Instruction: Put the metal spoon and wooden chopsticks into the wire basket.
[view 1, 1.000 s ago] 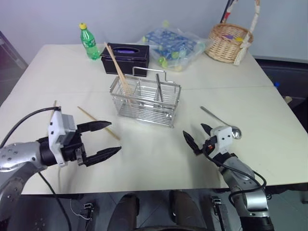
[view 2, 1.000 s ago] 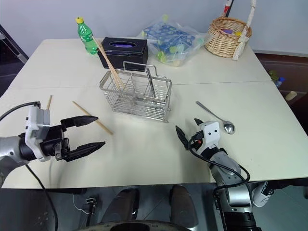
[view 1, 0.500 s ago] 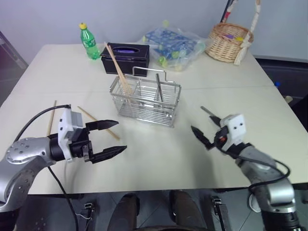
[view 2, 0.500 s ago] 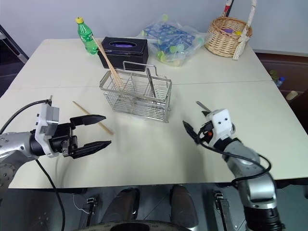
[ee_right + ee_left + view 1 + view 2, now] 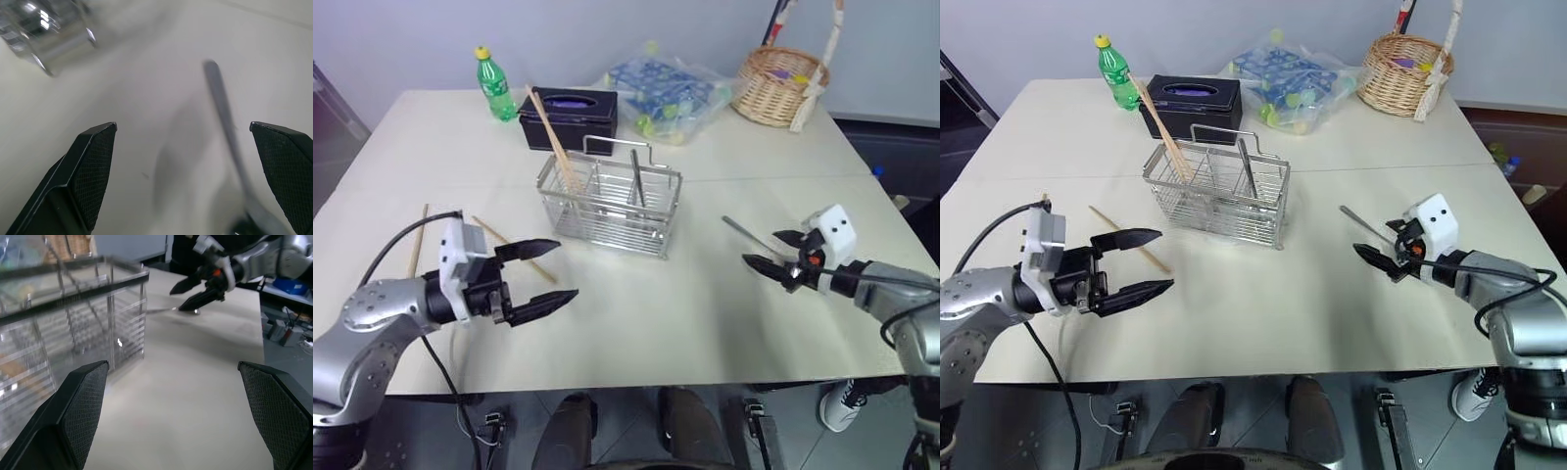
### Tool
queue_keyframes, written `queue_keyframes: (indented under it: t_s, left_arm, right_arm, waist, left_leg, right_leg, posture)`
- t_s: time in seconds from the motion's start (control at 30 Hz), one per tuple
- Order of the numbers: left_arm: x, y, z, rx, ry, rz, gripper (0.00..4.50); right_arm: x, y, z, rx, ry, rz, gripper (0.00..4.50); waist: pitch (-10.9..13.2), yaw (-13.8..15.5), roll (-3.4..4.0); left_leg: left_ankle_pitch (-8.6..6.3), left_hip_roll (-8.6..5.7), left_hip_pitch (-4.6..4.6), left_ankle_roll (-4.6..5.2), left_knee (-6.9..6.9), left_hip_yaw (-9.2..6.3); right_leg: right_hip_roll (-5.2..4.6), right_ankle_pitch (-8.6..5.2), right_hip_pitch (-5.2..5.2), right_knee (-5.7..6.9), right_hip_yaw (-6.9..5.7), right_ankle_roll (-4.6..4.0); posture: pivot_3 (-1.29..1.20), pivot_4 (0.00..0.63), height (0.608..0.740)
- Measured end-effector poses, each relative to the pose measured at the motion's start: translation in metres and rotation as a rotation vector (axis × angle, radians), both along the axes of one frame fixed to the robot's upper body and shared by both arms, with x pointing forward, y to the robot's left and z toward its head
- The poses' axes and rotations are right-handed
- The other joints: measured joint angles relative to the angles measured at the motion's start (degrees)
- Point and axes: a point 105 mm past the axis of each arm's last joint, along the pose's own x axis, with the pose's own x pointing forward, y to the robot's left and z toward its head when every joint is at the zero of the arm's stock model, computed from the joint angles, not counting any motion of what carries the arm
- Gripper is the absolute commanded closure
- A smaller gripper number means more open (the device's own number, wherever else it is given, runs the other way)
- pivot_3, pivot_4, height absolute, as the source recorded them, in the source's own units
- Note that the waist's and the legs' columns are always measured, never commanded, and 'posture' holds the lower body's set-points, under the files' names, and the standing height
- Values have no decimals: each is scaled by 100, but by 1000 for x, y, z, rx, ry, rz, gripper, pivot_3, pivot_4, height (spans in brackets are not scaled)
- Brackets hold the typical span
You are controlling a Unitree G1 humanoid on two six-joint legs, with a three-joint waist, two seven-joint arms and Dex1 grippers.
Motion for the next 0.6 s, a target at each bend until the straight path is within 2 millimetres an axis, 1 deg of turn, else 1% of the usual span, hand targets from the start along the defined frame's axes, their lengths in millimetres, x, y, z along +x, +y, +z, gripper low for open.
queue_keyframes:
  t_s: [0.23, 0.4, 0.47, 0.6]
  left_arm:
    - [0, -2, 5, -13, 1, 4, 66]
    - [0, -5, 9, -12, -19, 20, 66]
    - [0, -4, 10, -12, -26, 31, 66]
    - [0, -2, 13, -13, -41, 60, 66]
  right_arm:
    - [18, -6, -11, 6, 66, 46, 0]
    - [25, -8, -19, 17, 133, 74, 0]
    - [29, -12, -23, 13, 164, 73, 0]
    - [36, -16, -21, 8, 193, 97, 0]
  waist:
    - [1, 14, 0]
    - [1, 7, 0]
    - [1, 6, 1]
    - [1, -1, 1]
  left_leg:
    - [0, -1, -3, 0, 3, 0]
    - [0, 0, -2, 0, 2, 0]
    - [0, -1, -2, 0, 3, 0]
    - [0, -1, 0, 0, 3, 0]
  right_leg:
    - [0, 1, 0, 0, 0, 3]
    - [0, 2, 0, 0, 0, 3]
    - [0, 2, 0, 0, 0, 3]
    - [0, 3, 0, 1, 0, 4]
  posture:
    - [0, 150, 740]
    - [0, 150, 740]
    - [0, 150, 740]
    - [0, 150, 740]
